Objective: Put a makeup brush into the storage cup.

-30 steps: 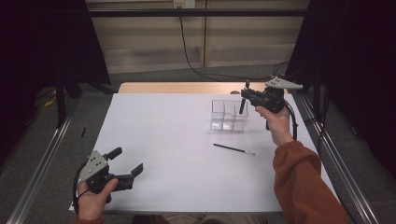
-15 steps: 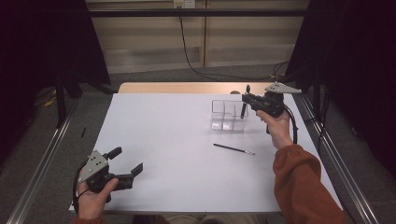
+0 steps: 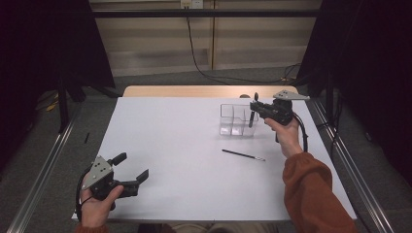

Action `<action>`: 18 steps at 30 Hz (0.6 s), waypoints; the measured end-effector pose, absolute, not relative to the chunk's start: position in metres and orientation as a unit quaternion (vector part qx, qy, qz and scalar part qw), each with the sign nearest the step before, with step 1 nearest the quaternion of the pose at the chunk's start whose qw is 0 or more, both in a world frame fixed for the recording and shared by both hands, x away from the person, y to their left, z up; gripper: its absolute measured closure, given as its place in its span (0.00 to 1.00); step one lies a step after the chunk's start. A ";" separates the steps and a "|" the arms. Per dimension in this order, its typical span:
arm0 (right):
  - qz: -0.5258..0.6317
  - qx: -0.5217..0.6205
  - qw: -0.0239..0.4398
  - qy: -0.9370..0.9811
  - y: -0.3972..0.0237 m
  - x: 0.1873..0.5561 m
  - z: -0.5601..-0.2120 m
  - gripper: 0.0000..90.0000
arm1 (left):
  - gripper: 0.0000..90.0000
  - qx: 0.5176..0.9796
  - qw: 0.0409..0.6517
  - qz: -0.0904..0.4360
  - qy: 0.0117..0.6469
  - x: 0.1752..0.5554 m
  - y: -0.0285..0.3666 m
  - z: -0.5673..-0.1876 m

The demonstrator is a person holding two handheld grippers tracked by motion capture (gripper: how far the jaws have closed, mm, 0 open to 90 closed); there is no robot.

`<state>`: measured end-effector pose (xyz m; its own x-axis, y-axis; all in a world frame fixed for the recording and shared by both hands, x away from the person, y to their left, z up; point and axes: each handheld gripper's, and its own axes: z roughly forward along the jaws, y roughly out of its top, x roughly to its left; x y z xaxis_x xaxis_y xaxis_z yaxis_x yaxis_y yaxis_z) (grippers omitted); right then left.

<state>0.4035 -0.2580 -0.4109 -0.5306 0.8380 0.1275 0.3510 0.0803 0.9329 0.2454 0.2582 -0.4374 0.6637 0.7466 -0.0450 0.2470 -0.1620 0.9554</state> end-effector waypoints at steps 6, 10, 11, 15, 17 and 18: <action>0.526 0.429 0.228 0.698 -0.260 0.403 -0.413 0.88 | 0.04 0.731 0.547 0.228 0.339 0.246 0.257 -0.438; 0.526 0.434 0.224 0.696 -0.260 0.403 -0.415 0.82 | 0.04 0.730 0.547 0.229 0.339 0.246 0.257 -0.438; 0.525 0.435 0.225 0.696 -0.260 0.403 -0.415 0.79 | 0.04 0.731 0.546 0.229 0.340 0.246 0.257 -0.438; 0.523 0.440 0.231 0.693 -0.262 0.403 -0.415 0.67 | 0.04 0.731 0.547 0.228 0.339 0.246 0.257 -0.438; 0.526 0.444 0.229 0.688 -0.263 0.402 -0.414 0.63 | 0.04 0.731 0.547 0.228 0.339 0.246 0.257 -0.438; 0.524 0.442 0.229 0.691 -0.263 0.401 -0.414 0.58 | 0.04 0.731 0.547 0.228 0.339 0.246 0.257 -0.438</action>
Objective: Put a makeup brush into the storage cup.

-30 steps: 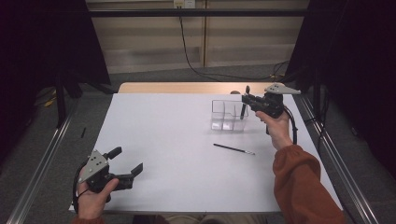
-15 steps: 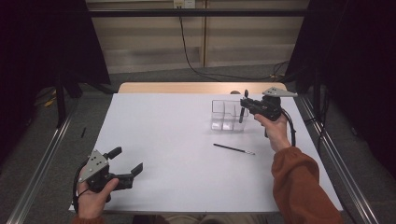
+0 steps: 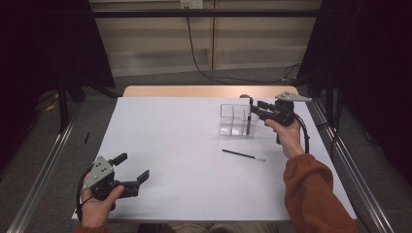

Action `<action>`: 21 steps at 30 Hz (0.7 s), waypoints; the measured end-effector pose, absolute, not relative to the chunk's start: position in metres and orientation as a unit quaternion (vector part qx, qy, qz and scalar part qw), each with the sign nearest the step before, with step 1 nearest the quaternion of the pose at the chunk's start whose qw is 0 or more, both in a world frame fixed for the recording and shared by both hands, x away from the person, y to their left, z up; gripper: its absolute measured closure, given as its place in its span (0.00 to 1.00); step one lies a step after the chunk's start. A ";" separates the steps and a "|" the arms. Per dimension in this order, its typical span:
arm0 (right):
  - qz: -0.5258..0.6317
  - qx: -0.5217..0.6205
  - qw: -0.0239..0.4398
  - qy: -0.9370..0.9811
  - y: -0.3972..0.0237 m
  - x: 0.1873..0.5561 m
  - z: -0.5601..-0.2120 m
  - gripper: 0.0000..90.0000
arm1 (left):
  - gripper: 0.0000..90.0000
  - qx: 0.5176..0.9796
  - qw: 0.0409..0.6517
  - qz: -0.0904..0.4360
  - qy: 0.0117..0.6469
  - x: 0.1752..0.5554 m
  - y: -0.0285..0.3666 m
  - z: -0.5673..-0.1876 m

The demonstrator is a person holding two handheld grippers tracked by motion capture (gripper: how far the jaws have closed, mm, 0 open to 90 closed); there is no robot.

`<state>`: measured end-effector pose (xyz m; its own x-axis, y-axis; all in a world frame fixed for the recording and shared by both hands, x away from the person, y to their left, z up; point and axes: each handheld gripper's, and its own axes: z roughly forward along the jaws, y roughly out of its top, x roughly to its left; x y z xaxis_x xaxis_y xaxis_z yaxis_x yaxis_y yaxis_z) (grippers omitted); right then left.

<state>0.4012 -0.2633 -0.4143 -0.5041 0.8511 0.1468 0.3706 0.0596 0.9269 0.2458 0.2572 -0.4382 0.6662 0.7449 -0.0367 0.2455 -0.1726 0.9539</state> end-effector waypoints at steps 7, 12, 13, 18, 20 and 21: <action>0.521 0.439 0.244 0.691 -0.263 0.396 -0.414 0.36 | 0.04 0.729 0.548 0.227 0.342 0.245 0.257 -0.438; 0.522 0.433 0.248 0.692 -0.266 0.391 -0.414 0.21 | 0.04 0.728 0.551 0.224 0.342 0.246 0.256 -0.438; 0.524 0.434 0.248 0.690 -0.267 0.390 -0.414 0.18 | 0.04 0.728 0.551 0.225 0.342 0.246 0.256 -0.438; 0.523 0.435 0.250 0.689 -0.269 0.385 -0.413 0.06 | 0.04 0.727 0.552 0.224 0.342 0.246 0.257 -0.438; 0.524 0.432 0.244 0.692 -0.270 0.382 -0.413 0.05 | 0.04 0.727 0.551 0.225 0.342 0.246 0.257 -0.438; 0.524 0.431 0.246 0.692 -0.270 0.380 -0.413 0.05 | 0.04 0.727 0.552 0.225 0.342 0.246 0.257 -0.438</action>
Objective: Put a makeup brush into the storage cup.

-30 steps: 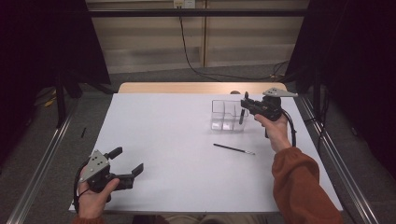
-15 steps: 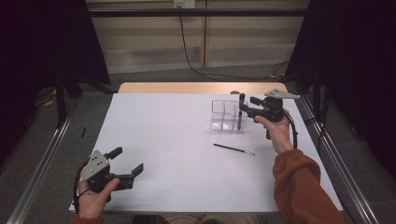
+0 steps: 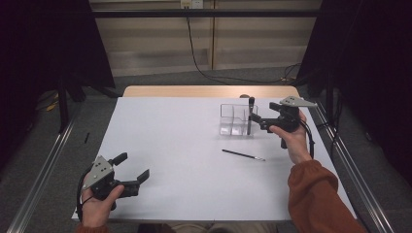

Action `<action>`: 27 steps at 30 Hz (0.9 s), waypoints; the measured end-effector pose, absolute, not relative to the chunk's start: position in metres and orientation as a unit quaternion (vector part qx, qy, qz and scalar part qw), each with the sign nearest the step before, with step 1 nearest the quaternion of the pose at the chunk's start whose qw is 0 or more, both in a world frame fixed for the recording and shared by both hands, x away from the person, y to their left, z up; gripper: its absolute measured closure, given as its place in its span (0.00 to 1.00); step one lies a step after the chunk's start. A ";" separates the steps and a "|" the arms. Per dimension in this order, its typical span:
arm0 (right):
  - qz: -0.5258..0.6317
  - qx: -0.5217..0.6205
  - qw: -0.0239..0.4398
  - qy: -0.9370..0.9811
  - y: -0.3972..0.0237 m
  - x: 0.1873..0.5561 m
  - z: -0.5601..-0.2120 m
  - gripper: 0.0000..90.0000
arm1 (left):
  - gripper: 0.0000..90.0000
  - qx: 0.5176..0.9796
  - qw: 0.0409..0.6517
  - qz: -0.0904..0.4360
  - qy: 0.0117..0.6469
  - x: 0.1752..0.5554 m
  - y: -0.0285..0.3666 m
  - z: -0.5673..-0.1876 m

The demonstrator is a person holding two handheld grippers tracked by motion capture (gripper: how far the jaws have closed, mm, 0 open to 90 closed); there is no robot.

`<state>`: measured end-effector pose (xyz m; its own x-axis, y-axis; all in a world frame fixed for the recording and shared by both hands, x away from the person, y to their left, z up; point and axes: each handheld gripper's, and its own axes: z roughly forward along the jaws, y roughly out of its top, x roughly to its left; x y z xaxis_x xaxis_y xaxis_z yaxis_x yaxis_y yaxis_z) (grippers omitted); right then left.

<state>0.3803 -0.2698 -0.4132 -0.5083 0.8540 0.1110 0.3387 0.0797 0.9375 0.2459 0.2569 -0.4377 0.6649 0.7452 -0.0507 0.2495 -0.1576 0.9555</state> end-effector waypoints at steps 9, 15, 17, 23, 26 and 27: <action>0.529 0.414 0.233 0.703 -0.273 0.366 -0.412 0.00 | 0.04 0.726 0.550 0.227 0.344 0.245 0.258 -0.438; 0.542 0.404 0.233 0.699 -0.275 0.350 -0.405 0.00 | 0.04 0.726 0.551 0.226 0.344 0.244 0.258 -0.437; 0.539 0.406 0.233 0.701 -0.276 0.345 -0.405 0.00 | 0.04 0.726 0.550 0.228 0.344 0.244 0.257 -0.437; 0.521 0.406 0.251 0.708 -0.273 0.328 -0.407 0.00 | 0.04 0.725 0.550 0.228 0.347 0.244 0.259 -0.437; 0.519 0.403 0.247 0.712 -0.273 0.322 -0.408 0.00 | 0.04 0.724 0.551 0.230 0.346 0.244 0.259 -0.437; 0.518 0.406 0.248 0.711 -0.274 0.320 -0.408 0.01 | 0.04 0.723 0.551 0.230 0.348 0.244 0.258 -0.437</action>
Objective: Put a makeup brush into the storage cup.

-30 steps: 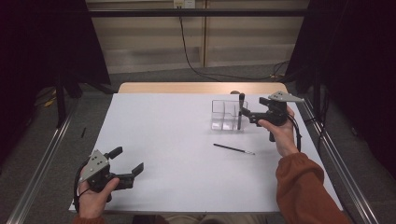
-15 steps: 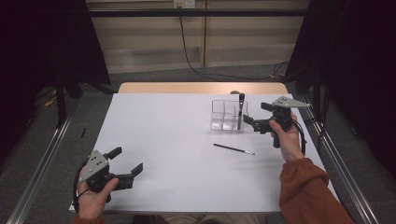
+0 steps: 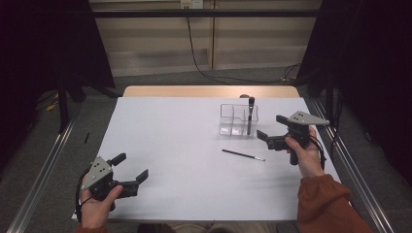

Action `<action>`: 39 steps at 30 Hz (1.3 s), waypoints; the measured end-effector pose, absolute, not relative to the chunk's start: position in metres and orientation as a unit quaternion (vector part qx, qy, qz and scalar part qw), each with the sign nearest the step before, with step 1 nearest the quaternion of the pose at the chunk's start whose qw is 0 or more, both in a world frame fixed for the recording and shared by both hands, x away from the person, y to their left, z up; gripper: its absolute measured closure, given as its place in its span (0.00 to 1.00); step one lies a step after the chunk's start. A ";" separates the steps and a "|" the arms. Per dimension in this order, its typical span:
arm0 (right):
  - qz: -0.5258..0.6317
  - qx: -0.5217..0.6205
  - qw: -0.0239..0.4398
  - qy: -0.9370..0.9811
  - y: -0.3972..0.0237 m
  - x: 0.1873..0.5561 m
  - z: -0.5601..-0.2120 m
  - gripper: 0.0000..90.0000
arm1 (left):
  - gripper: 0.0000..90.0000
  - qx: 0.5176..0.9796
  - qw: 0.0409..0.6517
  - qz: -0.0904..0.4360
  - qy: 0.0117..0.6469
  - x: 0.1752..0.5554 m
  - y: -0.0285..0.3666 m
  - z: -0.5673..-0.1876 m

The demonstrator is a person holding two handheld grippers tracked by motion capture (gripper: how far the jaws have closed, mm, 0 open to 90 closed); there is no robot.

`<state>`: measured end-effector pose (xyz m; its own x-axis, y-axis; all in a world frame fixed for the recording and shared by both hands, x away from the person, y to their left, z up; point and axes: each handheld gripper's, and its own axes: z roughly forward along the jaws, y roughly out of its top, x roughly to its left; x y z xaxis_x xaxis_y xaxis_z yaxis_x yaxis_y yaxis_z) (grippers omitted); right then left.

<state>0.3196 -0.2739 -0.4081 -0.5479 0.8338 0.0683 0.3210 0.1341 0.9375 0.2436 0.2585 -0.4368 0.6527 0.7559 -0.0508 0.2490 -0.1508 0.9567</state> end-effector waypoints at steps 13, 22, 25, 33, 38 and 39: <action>0.524 0.404 0.264 0.702 -0.276 0.281 -0.413 0.02 | 0.04 0.722 0.550 0.231 0.349 0.238 0.257 -0.435; 0.522 0.414 0.269 0.695 -0.282 0.259 -0.425 0.02 | 0.04 0.725 0.552 0.230 0.343 0.235 0.259 -0.435; 0.524 0.422 0.275 0.687 -0.286 0.247 -0.427 0.02 | 0.04 0.723 0.554 0.230 0.343 0.234 0.260 -0.435; 0.524 0.432 0.275 0.680 -0.294 0.228 -0.433 0.02 | 0.04 0.723 0.554 0.233 0.341 0.231 0.260 -0.433; 0.525 0.431 0.272 0.682 -0.297 0.224 -0.437 0.02 | 0.04 0.723 0.554 0.233 0.342 0.232 0.261 -0.433; 0.525 0.427 0.270 0.685 -0.296 0.224 -0.437 0.02 | 0.04 0.724 0.554 0.233 0.340 0.232 0.260 -0.433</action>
<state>0.2240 -0.2960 -0.4374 -0.4889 0.8689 0.0778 0.3017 0.0848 0.9496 0.2318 0.2605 -0.4328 0.6600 0.7503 -0.0386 0.2335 -0.1560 0.9598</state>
